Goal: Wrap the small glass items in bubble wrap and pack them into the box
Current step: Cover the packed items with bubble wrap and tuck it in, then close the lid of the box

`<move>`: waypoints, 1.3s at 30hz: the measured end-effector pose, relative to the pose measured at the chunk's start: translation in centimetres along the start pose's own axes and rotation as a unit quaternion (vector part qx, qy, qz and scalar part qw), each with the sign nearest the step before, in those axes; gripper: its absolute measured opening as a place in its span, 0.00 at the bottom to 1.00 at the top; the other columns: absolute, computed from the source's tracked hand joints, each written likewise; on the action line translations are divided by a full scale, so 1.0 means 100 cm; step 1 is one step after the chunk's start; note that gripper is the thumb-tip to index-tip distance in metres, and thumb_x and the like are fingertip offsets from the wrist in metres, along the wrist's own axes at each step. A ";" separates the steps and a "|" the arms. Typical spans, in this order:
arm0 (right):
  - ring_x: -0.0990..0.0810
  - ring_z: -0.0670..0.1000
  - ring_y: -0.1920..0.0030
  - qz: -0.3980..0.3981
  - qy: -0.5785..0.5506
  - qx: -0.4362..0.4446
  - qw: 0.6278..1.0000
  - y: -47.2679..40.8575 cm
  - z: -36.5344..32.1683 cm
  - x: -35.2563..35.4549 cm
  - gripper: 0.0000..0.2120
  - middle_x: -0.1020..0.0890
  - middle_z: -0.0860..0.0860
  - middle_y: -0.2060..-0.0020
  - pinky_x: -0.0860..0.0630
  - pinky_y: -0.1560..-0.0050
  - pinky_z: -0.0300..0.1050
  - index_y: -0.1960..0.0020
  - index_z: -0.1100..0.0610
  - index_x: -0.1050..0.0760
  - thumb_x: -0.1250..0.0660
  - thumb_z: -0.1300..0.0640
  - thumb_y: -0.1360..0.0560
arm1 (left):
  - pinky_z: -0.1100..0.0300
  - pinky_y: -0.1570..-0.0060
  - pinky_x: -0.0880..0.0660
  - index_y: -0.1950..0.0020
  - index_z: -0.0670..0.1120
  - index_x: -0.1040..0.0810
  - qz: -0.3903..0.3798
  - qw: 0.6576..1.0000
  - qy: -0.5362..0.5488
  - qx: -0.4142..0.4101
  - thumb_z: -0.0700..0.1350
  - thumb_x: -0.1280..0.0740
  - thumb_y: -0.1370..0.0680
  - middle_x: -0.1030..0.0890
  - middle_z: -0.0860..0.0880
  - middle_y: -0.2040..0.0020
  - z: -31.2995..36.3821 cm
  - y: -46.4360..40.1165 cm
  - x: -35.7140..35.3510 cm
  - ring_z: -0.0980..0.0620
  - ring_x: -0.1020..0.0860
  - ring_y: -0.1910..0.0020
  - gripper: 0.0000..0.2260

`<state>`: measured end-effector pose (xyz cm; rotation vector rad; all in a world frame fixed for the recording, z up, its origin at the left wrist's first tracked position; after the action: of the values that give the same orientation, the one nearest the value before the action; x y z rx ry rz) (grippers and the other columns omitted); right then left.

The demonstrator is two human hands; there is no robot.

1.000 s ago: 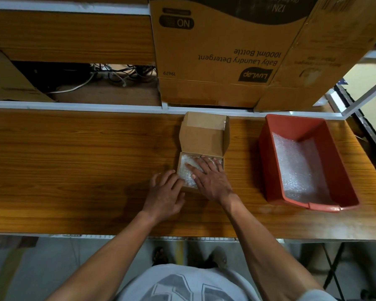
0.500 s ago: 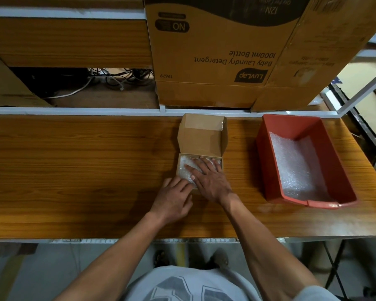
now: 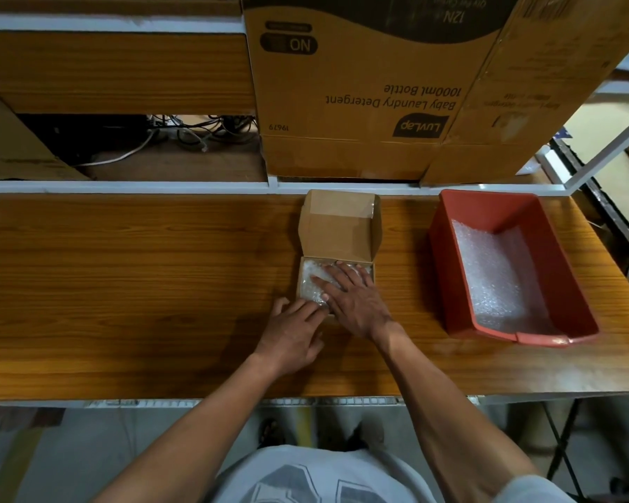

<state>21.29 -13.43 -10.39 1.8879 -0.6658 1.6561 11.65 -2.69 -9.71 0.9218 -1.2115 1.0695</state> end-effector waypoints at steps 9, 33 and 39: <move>0.37 0.56 0.20 0.127 -0.153 -0.027 0.980 0.007 0.012 0.022 0.23 0.33 0.52 0.20 0.37 0.22 0.62 0.18 0.47 0.37 0.47 0.50 0.12 | 0.54 0.46 0.33 0.38 0.54 0.19 0.091 0.972 0.192 0.099 0.50 0.35 0.19 0.20 0.56 0.44 -0.025 -0.019 0.029 0.54 0.23 0.43 0.12; 0.24 0.56 0.28 0.188 -0.730 -0.329 0.569 0.024 0.063 0.064 0.42 0.22 0.55 0.29 0.29 0.25 0.57 0.19 0.53 0.32 0.54 0.24 0.20 | 0.52 0.31 0.30 0.33 0.55 0.25 0.050 0.604 0.738 0.297 0.62 0.55 0.12 0.20 0.51 0.36 -0.063 -0.066 0.062 0.48 0.24 0.32 0.22; 0.18 0.52 0.40 0.122 -0.753 -0.322 0.560 0.047 0.044 0.058 0.36 0.16 0.53 0.44 0.25 0.35 0.49 0.24 0.58 0.29 0.45 0.31 0.17 | 0.41 0.21 0.38 0.24 0.46 0.29 0.015 0.599 0.745 0.293 0.63 0.48 0.13 0.22 0.48 0.32 -0.060 -0.047 0.050 0.44 0.26 0.27 0.27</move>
<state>22.03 -19.96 -4.77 2.1631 -1.8271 -0.6739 17.85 2.50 -5.59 0.1436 0.6012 1.6850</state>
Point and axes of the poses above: each hand's wrist, its own y-axis away from the middle knuckle, its own x-axis out of the back of the hand, z = x × y, the point moved 7 cm from there along -y, towards the middle knuckle
